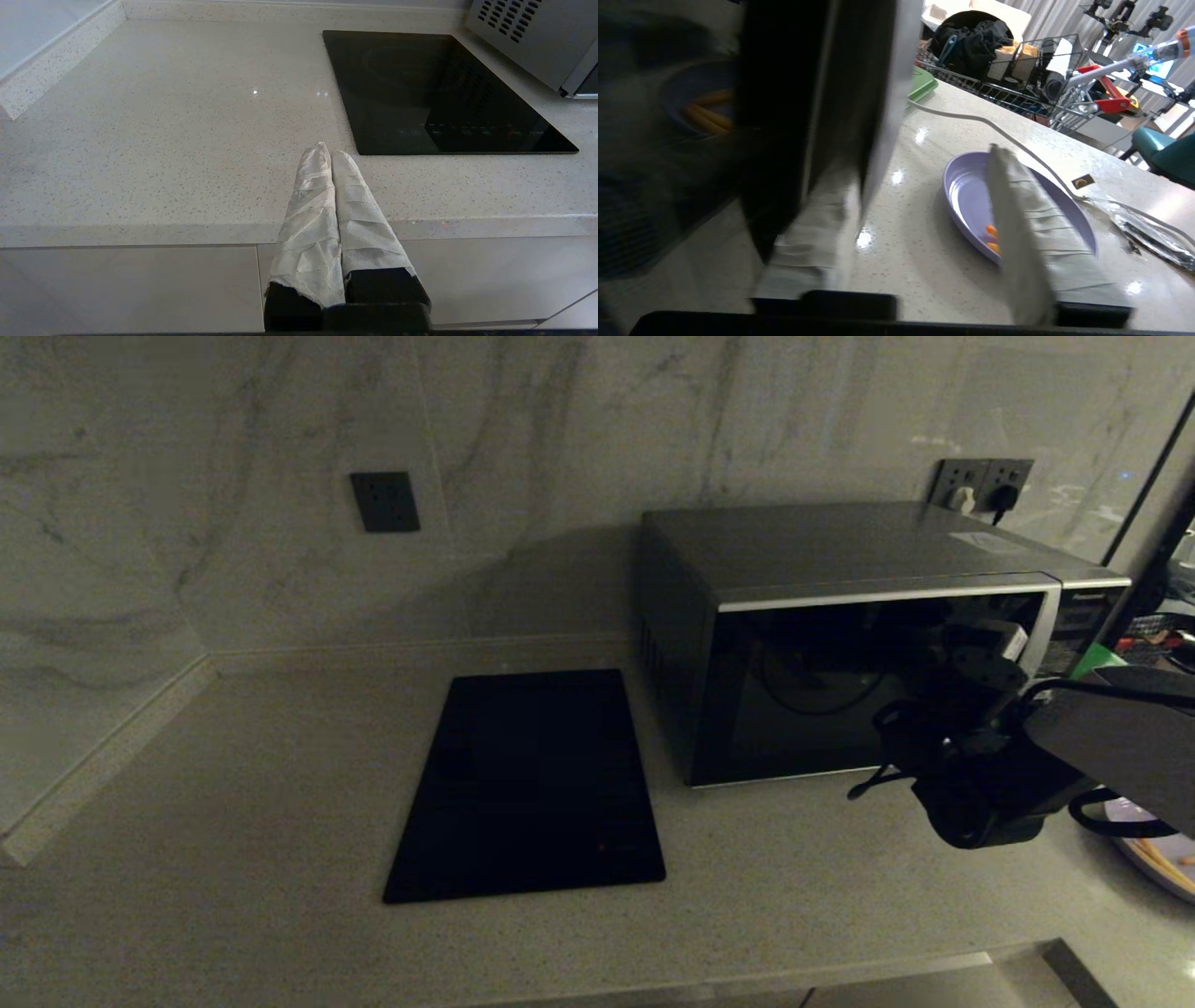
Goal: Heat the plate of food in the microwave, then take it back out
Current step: Open the microwave oven
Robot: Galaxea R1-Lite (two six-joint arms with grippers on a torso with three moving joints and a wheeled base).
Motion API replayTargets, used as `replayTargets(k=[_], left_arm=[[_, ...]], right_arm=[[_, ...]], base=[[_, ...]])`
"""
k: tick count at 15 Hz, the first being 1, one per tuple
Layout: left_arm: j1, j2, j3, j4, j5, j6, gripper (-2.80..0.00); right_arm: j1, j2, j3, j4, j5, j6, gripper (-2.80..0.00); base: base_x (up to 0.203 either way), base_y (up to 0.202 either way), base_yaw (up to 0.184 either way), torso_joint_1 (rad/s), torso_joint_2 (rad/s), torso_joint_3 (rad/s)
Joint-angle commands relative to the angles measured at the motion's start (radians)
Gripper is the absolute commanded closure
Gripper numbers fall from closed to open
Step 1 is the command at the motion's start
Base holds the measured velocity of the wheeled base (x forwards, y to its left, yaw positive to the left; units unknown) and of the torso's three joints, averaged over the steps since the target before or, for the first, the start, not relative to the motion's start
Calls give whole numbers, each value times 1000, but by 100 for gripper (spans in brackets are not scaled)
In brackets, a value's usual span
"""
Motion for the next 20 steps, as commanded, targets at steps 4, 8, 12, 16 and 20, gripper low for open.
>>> replayTargets(k=[4, 8, 12, 16, 20], left_arm=[[0, 2, 0, -1, 1, -1, 0], [0, 2, 0, -1, 1, -1, 0], [0, 2, 0, -1, 2, -1, 0], [0, 2, 0, -1, 1, -1, 0], [0, 2, 0, -1, 1, -1, 0]], right_arm=[[0, -7, 0, -10, -18, -3, 0], [0, -10, 6, -24, -21, -6, 0], [3, -15, 8, -30, -34, -6, 0], [3, -26, 23, -31, -47, -4, 0], [11, -45, 40, -31, -51, -4, 0]], base=[[0, 0, 0, 0, 0, 0], [0, 0, 0, 0, 0, 0], [0, 0, 0, 0, 0, 0], [0, 0, 0, 0, 0, 0], [0, 0, 0, 0, 0, 0]])
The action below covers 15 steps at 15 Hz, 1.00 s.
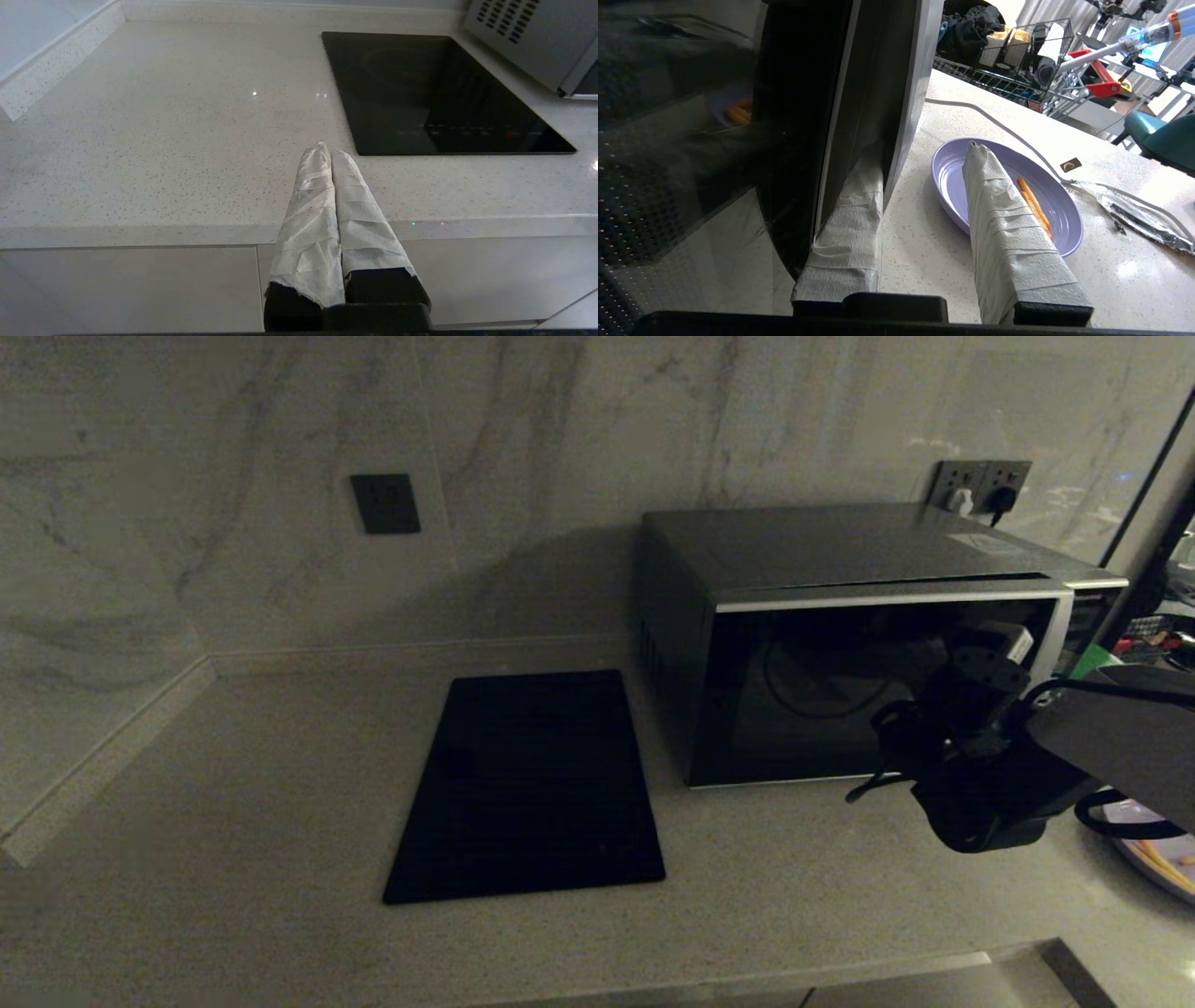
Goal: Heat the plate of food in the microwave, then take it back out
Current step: Open the microwave oven
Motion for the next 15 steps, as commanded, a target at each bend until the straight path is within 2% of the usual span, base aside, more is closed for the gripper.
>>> replayTargets(k=[1, 9, 10, 15], left_arm=[[0, 2, 0, 0, 0, -1, 0], [0, 2, 0, 0, 0, -1, 0], [0, 2, 0, 0, 0, -1, 0], [0, 2, 0, 0, 0, -1, 0]], right_arm=[[6, -25, 15, -11, -4, -2, 0], [38, -53, 59, -11, 6, -3, 0], [49, -56, 63, -11, 6, -4, -280], [114, -75, 62, -11, -4, -8, -280]], base=[[0, 0, 0, 0, 0, 0], [0, 0, 0, 0, 0, 0], [0, 0, 0, 0, 0, 0], [0, 0, 0, 0, 0, 0]])
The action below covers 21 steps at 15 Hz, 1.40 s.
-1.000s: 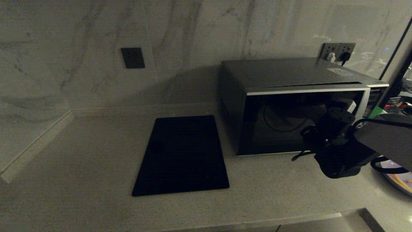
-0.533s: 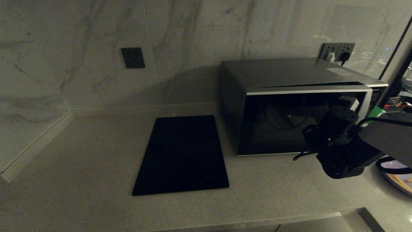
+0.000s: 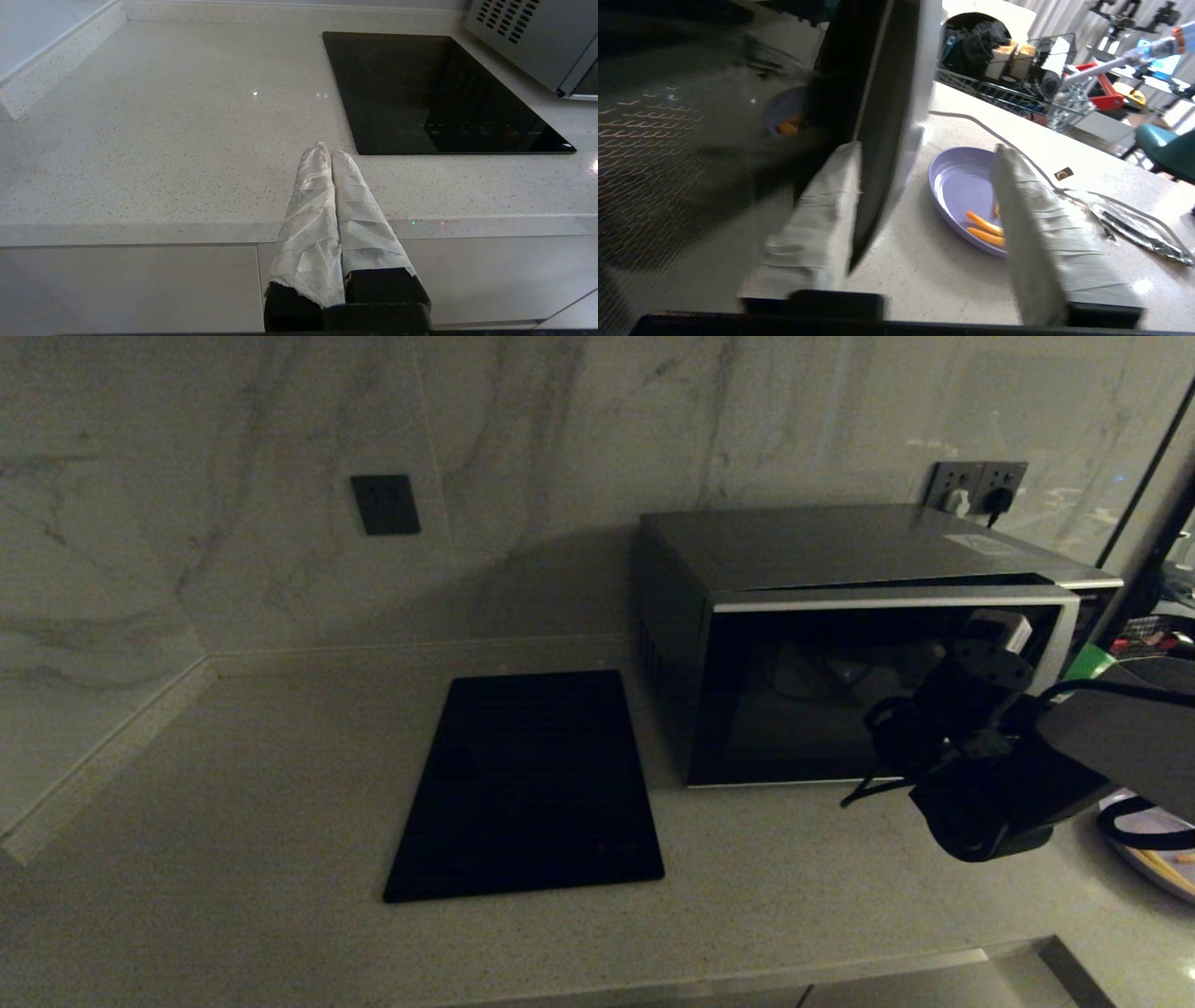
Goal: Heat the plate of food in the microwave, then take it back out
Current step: Open the microwave oven
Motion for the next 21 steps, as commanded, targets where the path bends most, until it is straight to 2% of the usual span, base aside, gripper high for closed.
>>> replayTargets(k=[1, 7, 11, 13, 16, 19, 21], left_arm=[[0, 2, 0, -1, 1, -1, 0], [0, 2, 0, -1, 1, -1, 0], [0, 2, 0, -1, 1, -1, 0], [0, 2, 0, -1, 1, -1, 0], [0, 2, 0, -1, 1, -1, 0], [0, 2, 0, -1, 1, -1, 0], [0, 2, 0, -1, 1, -1, 0]], right_arm=[[37, -16, 3, -6, -8, -3, -280], [121, -177, 11, -4, 27, -9, -280], [155, -424, 38, 36, 135, -115, -280], [190, -551, 56, 165, 200, -134, -280], [346, -669, 30, 393, 246, -143, -280], [508, -710, -94, 524, 251, -159, -280], [586, -709, -182, 574, 249, -167, -280]], base=[[0, 0, 0, 0, 0, 0], [0, 0, 0, 0, 0, 0], [0, 0, 0, 0, 0, 0], [0, 0, 0, 0, 0, 0], [0, 0, 0, 0, 0, 0], [0, 0, 0, 0, 0, 0], [0, 0, 0, 0, 0, 0]])
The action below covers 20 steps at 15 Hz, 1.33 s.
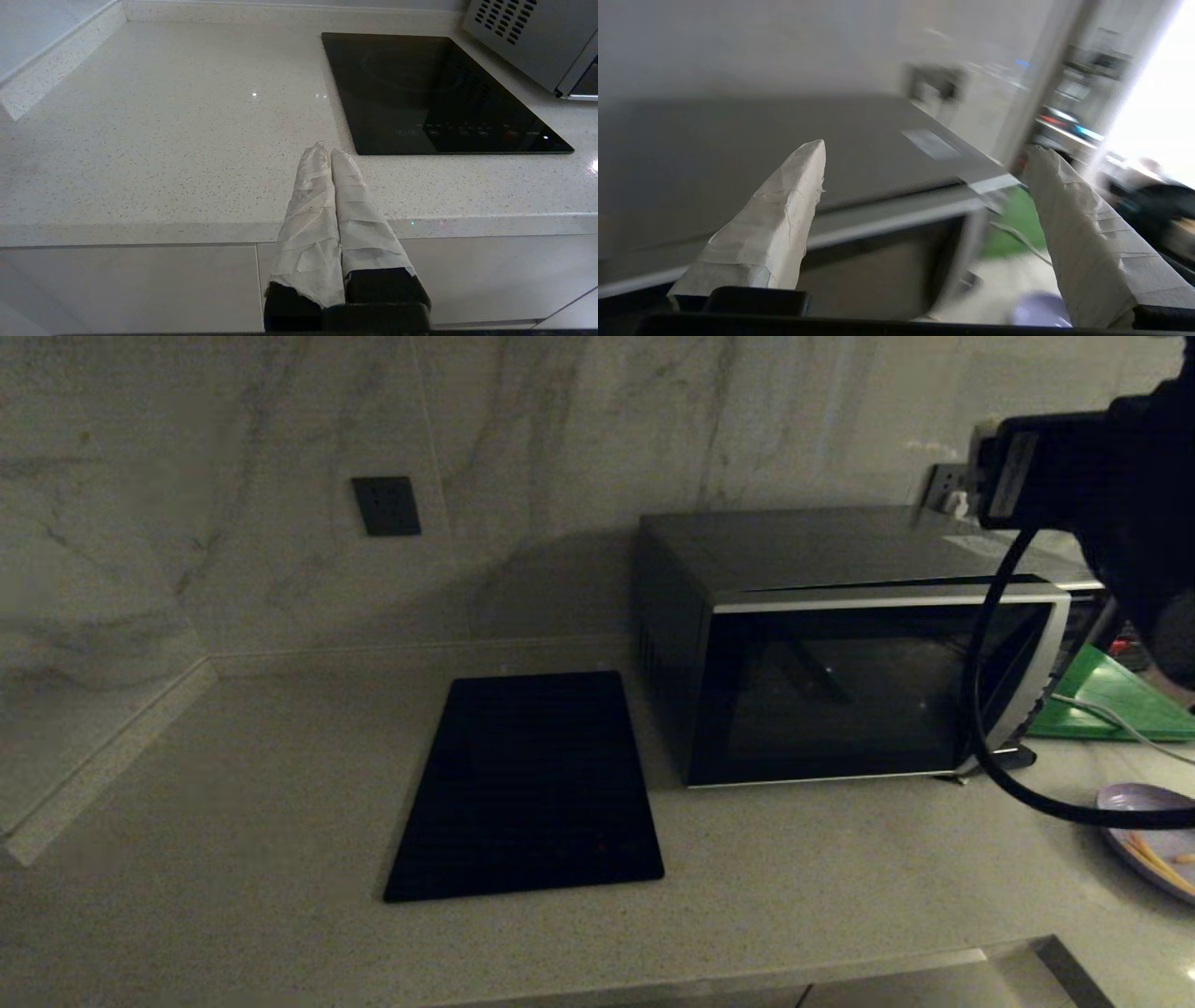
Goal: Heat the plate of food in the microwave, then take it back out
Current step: Open the microwave oven
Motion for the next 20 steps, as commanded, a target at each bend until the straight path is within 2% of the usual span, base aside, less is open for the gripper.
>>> replayTargets(k=[1, 3, 5, 9, 11, 13, 18, 20], left_arm=[[0, 2, 0, 0, 1, -1, 0], [0, 2, 0, 0, 1, 0, 0], [0, 2, 0, 0, 1, 0, 0], [0, 1, 0, 0, 1, 0, 0], [0, 2, 0, 0, 1, -2, 0], [0, 2, 0, 0, 1, 0, 0], [0, 2, 0, 0, 1, 0, 0], [0, 2, 0, 0, 1, 0, 0]], right_arm=[[81, -7, -108, 17, -9, -8, -280], [138, 15, -187, 18, -9, -37, -280], [144, 26, -217, 12, -9, -57, -280], [143, 31, -161, -12, -19, -51, -280], [118, 34, -143, -58, 28, -63, -280], [99, 13, -140, -46, 50, -144, -280], [98, -63, -176, 347, 47, -132, -280], [80, -97, -186, 595, 41, -127, -280]], base=[[0, 0, 0, 0, 0, 0], [0, 0, 0, 0, 0, 0], [0, 0, 0, 0, 0, 0], [0, 0, 0, 0, 0, 0], [0, 0, 0, 0, 0, 0], [0, 0, 0, 0, 0, 0], [0, 0, 0, 0, 0, 0], [0, 0, 0, 0, 0, 0]])
